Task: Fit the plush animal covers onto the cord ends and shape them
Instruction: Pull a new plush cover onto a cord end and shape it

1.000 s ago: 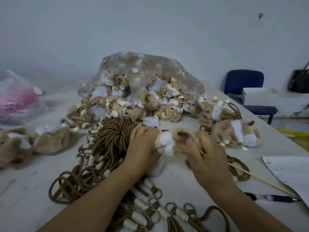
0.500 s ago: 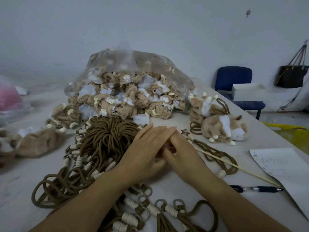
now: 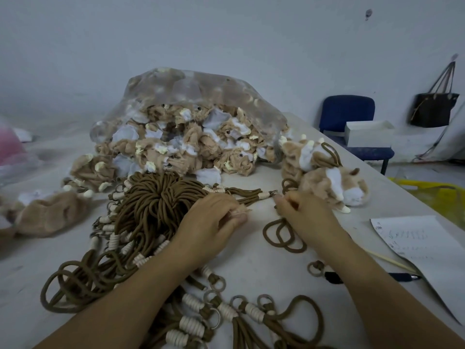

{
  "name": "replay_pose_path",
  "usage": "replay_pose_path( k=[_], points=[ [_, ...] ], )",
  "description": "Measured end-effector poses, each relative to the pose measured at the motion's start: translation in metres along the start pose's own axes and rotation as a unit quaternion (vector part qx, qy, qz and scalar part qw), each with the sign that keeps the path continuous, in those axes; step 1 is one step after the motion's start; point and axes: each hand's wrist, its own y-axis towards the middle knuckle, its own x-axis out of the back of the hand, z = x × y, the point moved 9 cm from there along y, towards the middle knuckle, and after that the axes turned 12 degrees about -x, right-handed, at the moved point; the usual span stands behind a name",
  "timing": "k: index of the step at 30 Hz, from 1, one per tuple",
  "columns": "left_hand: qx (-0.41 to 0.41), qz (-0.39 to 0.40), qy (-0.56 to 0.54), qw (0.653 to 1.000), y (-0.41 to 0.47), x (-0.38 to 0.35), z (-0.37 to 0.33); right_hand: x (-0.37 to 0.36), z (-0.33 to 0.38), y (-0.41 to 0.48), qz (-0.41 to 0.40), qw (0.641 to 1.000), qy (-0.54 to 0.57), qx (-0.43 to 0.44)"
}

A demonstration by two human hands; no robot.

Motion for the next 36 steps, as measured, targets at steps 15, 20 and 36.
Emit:
replay_pose_path(
  k=[15, 20, 36],
  points=[
    [0.027, 0.017, -0.015, 0.999, -0.002, 0.0, -0.004, -0.077, 0.044, -0.079, 0.399, 0.887, -0.171, 0.156],
    [0.027, 0.019, -0.011, 0.999, -0.001, 0.0, -0.005, -0.081, 0.042, -0.082, 0.415, 0.874, -0.198, 0.16],
    [0.031, -0.023, -0.013, 0.999, -0.001, 0.007, -0.003, -0.098, 0.07, -0.103, 0.333, 0.889, -0.178, 0.258]
  ],
)
